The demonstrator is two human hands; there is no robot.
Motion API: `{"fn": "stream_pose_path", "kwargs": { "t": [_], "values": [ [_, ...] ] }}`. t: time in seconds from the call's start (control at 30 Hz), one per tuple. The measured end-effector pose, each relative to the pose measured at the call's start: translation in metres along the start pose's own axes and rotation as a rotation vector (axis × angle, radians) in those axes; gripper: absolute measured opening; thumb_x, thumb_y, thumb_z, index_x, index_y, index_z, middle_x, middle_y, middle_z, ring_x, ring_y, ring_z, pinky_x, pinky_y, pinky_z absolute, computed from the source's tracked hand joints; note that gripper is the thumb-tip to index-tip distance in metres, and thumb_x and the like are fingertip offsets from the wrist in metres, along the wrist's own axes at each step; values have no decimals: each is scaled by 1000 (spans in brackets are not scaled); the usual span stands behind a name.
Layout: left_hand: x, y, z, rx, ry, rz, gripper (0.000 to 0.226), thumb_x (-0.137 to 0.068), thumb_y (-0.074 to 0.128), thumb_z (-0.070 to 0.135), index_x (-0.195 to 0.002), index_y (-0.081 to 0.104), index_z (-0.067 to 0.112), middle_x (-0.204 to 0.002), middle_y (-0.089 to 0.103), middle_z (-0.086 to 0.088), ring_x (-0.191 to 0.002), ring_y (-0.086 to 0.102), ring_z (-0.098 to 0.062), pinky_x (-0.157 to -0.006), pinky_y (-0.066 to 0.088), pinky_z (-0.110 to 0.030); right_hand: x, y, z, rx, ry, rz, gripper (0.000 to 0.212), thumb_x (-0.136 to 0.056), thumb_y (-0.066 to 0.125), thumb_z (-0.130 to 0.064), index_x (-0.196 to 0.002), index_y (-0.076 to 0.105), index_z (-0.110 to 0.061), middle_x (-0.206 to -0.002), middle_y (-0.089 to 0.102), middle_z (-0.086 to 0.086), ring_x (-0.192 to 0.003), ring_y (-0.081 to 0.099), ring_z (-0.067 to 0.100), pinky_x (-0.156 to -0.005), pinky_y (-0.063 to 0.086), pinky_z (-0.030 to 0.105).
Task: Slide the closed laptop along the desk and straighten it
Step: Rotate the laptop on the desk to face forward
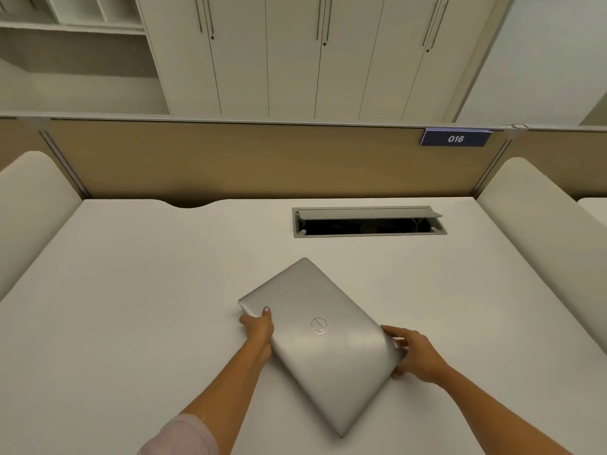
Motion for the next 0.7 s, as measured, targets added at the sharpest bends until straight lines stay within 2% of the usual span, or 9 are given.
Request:
{"fn": "stream_pose_path", "kwargs": {
  "t": [0.1, 0.2, 0.27, 0.4, 0.47, 0.57, 0.63, 0.7],
  "values": [
    [9, 13, -5, -8, -29, 0, 66, -96, 54, 23, -145, 16, 2, -144, 42, -21, -128, 47, -36, -103, 41, -39, 1, -15, 12, -32, 20, 27, 92, -45, 74, 14, -129, 58, -17, -118, 66, -1, -103, 61, 15, -64, 49, 16],
    [16, 20, -6, -37, -42, 3, 65, -96, 54, 25, -145, 17, 2, -145, 42, -21, -129, 46, -36, -109, 39, -42, 0, -22, 17, -51, 19, 25, 93, -44, 75, 14, -130, 57, -16, -120, 65, 2, -107, 60, 19, -70, 51, 22],
    [17, 20, -7, -77, -39, 0, 67, -96, 54, 27, -145, 17, 1, -146, 40, -21, -132, 43, -36, -111, 37, -43, -2, -24, 20, -59, 10, 22, 93, -44, 75, 13, -130, 57, -16, -120, 65, 2, -108, 60, 19, -69, 51, 21],
    [10, 5, -8, -234, -1, -30, 70, -92, 59, 33, -144, 25, 0, -141, 47, -22, -126, 49, -39, -107, 43, -47, -8, -20, 19, -49, -28, 13, 93, -43, 75, 15, -129, 58, -14, -118, 65, 2, -106, 59, 19, -64, 52, 20],
    [6, -6, -4, -329, 27, -40, 64, -89, 62, 36, -137, 40, 0, -131, 55, -20, -116, 57, -39, -95, 52, -49, -12, -18, 17, -58, -38, -7, 93, -42, 74, 17, -128, 58, -15, -117, 63, 1, -106, 58, 19, -61, 53, 19],
    [8, -6, 2, -511, 92, -68, 51, -88, 61, 44, -110, 58, -1, -97, 65, -14, -81, 66, -34, -82, 59, -47, -15, -27, 17, -59, -50, -13, 93, -40, 72, 19, -125, 60, -17, -115, 64, 0, -106, 58, 19, -62, 55, 24],
    [11, -5, 6, -633, 119, -78, 48, -87, 60, 48, -93, 60, 1, -74, 66, -10, -62, 67, -30, -81, 60, -43, -17, -32, 18, -53, -73, -4, 90, -41, 69, 21, -123, 62, -16, -112, 66, 0, -105, 59, 20, -63, 56, 28],
    [11, -5, 10, -680, 120, -93, 47, -86, 61, 49, -79, 57, 3, -66, 68, -14, -63, 71, -33, -83, 59, -43, -17, -33, 18, -68, -87, 1, 87, -43, 64, 24, -121, 62, -15, -110, 66, 0, -104, 60, 20, -62, 59, 32]
  ]
}}
Point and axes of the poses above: each hand's wrist, its own x-axis away from the middle knuckle, its own y-axis out of the palm, z = x × y, the point moved 6 cm from there along -x, towards the middle knuckle
